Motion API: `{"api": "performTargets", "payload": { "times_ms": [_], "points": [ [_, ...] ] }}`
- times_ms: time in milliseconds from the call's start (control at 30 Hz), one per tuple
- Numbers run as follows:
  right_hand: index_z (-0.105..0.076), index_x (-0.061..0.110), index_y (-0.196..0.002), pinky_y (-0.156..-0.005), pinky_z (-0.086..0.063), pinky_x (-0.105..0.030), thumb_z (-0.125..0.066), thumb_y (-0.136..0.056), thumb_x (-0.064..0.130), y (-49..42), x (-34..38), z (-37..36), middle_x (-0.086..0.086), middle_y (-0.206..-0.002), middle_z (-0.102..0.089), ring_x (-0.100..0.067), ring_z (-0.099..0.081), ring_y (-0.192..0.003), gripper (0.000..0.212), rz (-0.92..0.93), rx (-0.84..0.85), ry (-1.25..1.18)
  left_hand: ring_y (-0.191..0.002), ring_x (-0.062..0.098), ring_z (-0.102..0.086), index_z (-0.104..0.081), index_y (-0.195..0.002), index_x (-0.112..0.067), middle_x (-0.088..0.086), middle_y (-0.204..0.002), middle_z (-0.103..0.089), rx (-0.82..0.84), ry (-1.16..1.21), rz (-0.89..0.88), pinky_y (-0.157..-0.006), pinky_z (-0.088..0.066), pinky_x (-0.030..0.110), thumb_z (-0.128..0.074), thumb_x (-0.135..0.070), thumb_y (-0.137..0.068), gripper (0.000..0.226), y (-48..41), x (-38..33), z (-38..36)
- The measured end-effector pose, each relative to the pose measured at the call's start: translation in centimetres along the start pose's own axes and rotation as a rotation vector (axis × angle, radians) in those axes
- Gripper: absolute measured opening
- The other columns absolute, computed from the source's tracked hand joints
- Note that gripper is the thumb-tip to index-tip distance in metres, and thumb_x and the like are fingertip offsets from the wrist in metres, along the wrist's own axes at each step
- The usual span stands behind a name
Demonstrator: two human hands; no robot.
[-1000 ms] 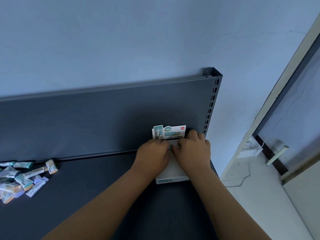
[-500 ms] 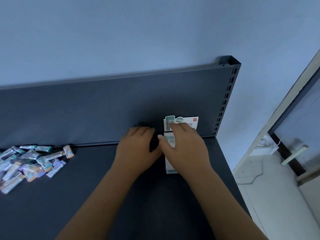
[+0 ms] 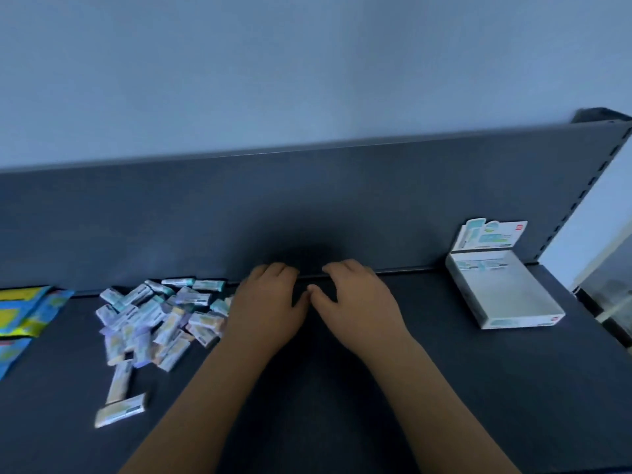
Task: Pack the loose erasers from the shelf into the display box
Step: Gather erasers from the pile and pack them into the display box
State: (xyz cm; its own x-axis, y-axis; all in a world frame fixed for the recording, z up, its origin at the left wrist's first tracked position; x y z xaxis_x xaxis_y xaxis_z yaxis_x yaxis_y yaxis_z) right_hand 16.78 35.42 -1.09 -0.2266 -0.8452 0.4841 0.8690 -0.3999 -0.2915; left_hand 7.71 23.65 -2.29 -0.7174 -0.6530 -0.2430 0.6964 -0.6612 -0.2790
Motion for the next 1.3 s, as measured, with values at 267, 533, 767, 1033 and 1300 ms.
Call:
{"api": "performTargets", "payload": {
  "times_ms": [267, 533, 767, 1033, 1300],
  "points": [
    [-0.066, 0.017, -0.102, -0.079, -0.050, -0.038, -0.056, -0.090, 0.037, -1.0, 13.5, -10.3, -0.001, -0.101, -0.060, -0.021, -0.055, -0.099, 0.026, -0.074, 0.094, -0.065, -0.093, 0.029, -0.060, -0.068, -0.092, -0.016, 0.003, -0.096, -0.067, 0.047, -0.008, 0.019, -0.079, -0.052, 0.039, -0.044, -0.044, -0.077, 0.040, 4.1, 15.0, 5.3],
    [-0.068, 0.019, -0.104, -0.089, -0.047, -0.039, -0.050, -0.088, 0.039, -1.9, 20.3, -14.0, 0.000, -0.104, -0.065, -0.024, -0.058, -0.100, 0.031, 0.003, 0.128, 0.093, -0.100, 0.028, -0.058, -0.066, -0.101, -0.016, 0.003, -0.103, -0.064, 0.092, 0.082, 0.158, -0.080, -0.052, 0.042, -0.051, -0.036, -0.079, 0.033, 7.7, 24.5, 7.1],
    [-0.070, 0.018, -0.116, -0.089, -0.050, -0.041, -0.055, -0.088, 0.027, -2.3, 23.1, -15.1, -0.002, -0.113, -0.067, -0.025, -0.058, -0.107, 0.033, 0.061, 0.161, 0.022, -0.106, 0.030, -0.059, -0.067, -0.115, -0.015, 0.006, -0.113, -0.064, -0.010, 0.197, 0.228, -0.083, -0.050, 0.036, -0.069, -0.010, -0.075, 0.040, 8.4, 26.9, 7.9],
    [-0.070, 0.014, -0.100, -0.080, -0.046, -0.037, -0.052, -0.088, 0.023, -3.8, 24.4, -16.1, -0.005, -0.100, -0.058, -0.029, -0.052, -0.102, 0.023, -0.036, 0.149, 0.240, -0.107, 0.029, -0.049, -0.073, -0.106, -0.017, 0.004, -0.111, -0.054, 0.005, 0.136, 0.259, -0.083, -0.052, 0.042, -0.069, -0.022, -0.081, 0.026, 9.3, 27.5, 8.1],
    [-0.067, 0.015, -0.112, -0.081, -0.040, -0.040, -0.053, -0.086, 0.068, -4.4, 25.3, -17.3, -0.006, -0.118, -0.057, -0.028, -0.046, -0.118, 0.061, -0.212, 0.222, 0.453, -0.102, 0.026, -0.043, -0.067, -0.102, -0.020, 0.003, -0.105, -0.056, 0.030, 0.037, 0.236, -0.077, -0.050, 0.040, -0.064, -0.023, -0.074, 0.029, 9.3, 28.5, 8.0]
  ]
}}
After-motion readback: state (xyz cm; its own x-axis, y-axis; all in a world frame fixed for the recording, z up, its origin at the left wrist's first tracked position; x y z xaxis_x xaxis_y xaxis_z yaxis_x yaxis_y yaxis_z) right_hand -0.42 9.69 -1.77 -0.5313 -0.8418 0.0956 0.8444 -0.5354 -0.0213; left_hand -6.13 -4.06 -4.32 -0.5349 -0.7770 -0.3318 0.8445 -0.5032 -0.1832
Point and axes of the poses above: each hand's wrist, its own y-axis away from the middle knuckle, its own z-axis out of the back of the hand, x = y × z, the point moved 6 cm from there along -y, towards the middle knuckle
